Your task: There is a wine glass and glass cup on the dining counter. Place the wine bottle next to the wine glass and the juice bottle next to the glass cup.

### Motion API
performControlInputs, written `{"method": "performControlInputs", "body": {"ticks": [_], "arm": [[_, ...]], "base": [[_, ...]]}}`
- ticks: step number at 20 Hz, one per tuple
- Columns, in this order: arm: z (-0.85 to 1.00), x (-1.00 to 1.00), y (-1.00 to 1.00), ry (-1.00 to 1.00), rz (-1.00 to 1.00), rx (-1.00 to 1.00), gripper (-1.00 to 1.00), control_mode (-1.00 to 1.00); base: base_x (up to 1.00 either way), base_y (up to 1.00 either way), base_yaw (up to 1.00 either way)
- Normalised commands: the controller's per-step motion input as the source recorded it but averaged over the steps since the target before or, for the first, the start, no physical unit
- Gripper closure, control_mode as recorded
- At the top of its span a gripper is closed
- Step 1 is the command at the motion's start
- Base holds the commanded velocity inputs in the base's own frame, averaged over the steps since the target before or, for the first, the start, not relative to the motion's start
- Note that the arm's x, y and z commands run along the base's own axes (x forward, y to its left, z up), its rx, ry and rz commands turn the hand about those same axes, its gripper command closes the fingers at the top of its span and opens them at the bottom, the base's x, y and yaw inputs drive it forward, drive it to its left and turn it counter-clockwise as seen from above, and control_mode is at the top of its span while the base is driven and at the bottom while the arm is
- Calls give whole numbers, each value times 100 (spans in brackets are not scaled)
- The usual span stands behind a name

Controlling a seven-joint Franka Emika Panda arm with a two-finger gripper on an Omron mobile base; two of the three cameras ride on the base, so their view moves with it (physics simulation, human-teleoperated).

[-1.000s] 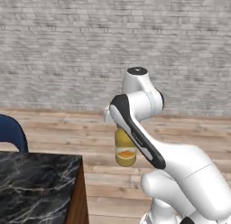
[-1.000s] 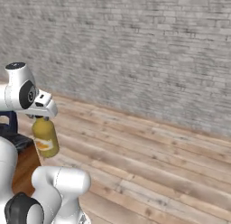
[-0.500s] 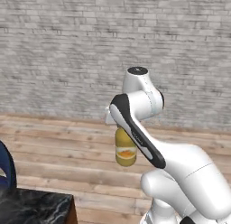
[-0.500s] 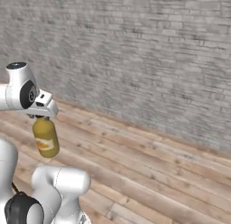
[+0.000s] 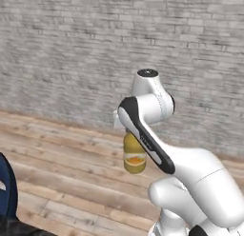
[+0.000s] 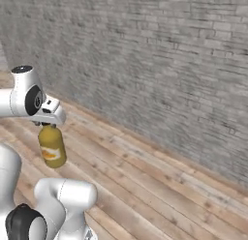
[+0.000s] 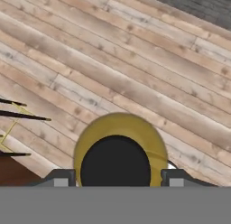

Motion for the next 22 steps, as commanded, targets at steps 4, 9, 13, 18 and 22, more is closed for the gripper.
{"method": "performControlInputs", "body": {"ticks": [4, 9, 13, 18, 22], "arm": [[0, 0, 0, 0, 0, 0, 100, 100], [0, 0, 0, 0, 0, 0, 100, 100], [0, 0, 0, 0, 0, 0, 100, 100], [0, 0, 0, 0, 0, 0, 100, 100], [0, 0, 0, 0, 0, 0, 100, 100]], "base": [[58, -12, 53], [63, -13, 48], [71, -18, 35], [73, -20, 31], [73, -16, 35]]}}
